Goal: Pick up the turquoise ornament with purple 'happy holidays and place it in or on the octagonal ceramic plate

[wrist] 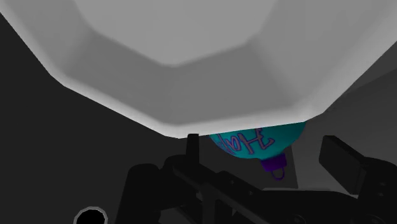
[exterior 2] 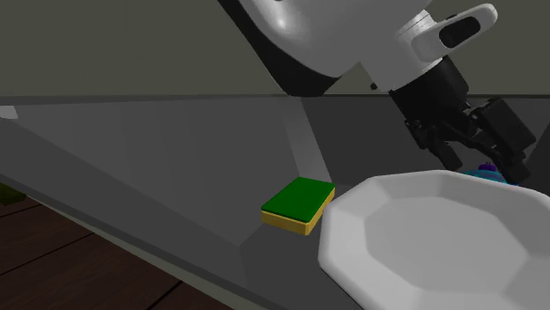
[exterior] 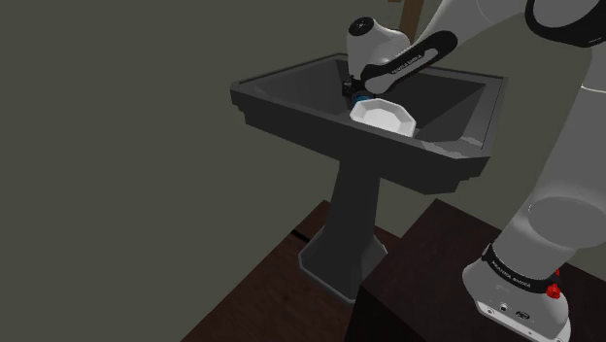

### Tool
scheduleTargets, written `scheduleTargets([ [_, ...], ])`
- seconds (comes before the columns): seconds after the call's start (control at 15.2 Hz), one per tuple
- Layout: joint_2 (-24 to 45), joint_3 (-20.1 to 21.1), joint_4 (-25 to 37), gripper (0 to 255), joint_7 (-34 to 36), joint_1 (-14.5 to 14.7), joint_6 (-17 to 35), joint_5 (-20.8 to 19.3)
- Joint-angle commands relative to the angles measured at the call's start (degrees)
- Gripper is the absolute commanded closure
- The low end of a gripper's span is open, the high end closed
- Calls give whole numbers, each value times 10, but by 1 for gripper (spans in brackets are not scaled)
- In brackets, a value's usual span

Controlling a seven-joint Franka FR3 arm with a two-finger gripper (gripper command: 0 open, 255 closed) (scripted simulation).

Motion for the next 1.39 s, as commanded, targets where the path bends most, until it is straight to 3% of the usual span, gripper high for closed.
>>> scheduleTargets([
  [0.0, 9, -3, 1, 0, 2, -3, 10, -4],
  [0.46, 9, -3, 1, 0, 3, -4, 10, -4],
  [0.53, 9, -3, 1, 255, 2, -4, 10, -3],
  [1.32, -1, -1, 9, 255, -13, -4, -5, 8],
])
